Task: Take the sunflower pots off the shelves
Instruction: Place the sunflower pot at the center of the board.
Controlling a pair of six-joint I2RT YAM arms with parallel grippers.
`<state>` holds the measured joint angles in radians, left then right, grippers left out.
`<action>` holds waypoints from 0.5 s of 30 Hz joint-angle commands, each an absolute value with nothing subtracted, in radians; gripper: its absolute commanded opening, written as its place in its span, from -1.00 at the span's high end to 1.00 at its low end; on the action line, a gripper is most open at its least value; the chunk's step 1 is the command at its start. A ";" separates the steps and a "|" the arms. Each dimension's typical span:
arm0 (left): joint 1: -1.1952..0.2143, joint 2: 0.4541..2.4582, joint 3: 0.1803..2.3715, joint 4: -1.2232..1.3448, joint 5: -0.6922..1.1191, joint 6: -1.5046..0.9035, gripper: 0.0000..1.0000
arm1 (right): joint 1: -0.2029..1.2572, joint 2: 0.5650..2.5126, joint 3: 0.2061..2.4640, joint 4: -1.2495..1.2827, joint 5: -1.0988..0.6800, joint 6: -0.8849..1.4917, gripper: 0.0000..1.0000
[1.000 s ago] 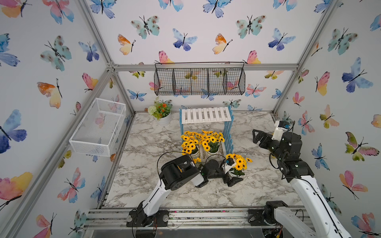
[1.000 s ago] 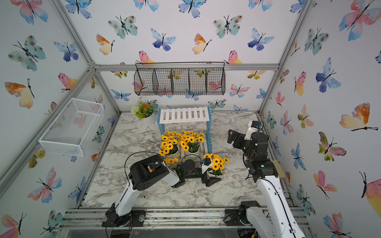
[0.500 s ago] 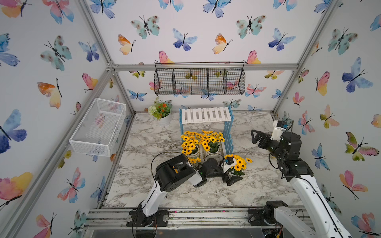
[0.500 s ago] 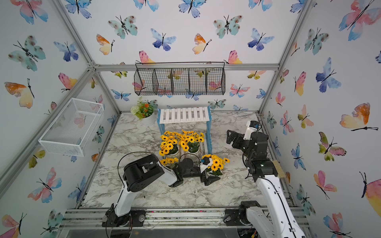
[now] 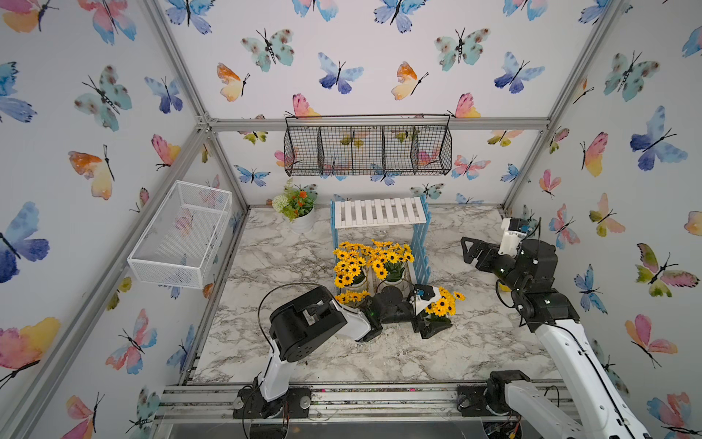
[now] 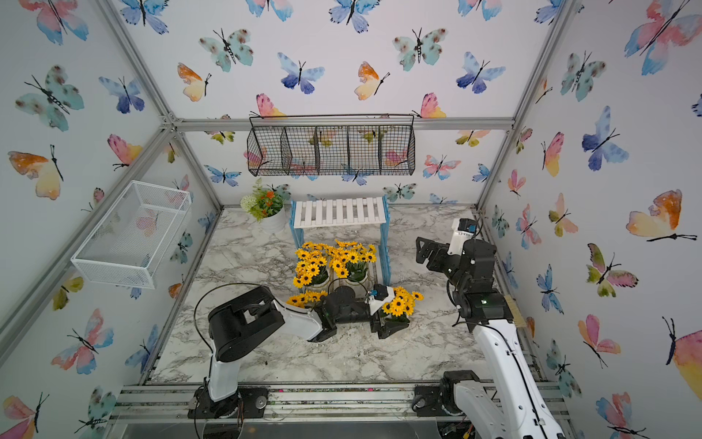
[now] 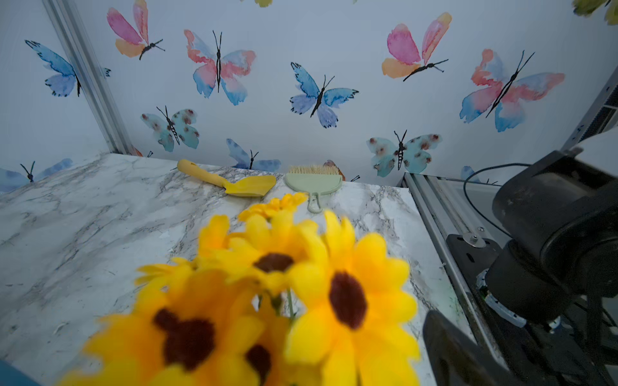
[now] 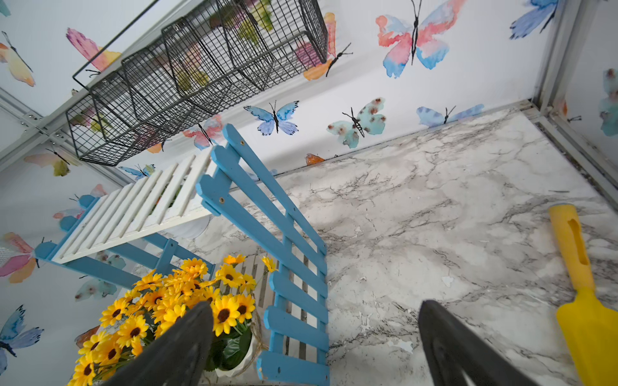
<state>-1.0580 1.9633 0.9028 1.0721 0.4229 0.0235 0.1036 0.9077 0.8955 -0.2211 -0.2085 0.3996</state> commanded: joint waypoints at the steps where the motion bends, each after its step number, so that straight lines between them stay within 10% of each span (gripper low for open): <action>1: -1.063 1.886 0.928 1.010 0.414 0.072 -0.97 | 0.098 0.906 0.968 -0.244 -0.240 0.356 -0.97; 15: -1.060 1.741 0.944 0.905 0.324 0.144 -0.97 | 0.098 0.946 1.033 -0.295 -0.302 0.293 -0.97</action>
<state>-1.0580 1.8145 0.9352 0.9298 0.3706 0.1078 0.1036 0.9367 1.0073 -0.2642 -0.2714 0.3252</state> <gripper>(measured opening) 0.984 0.983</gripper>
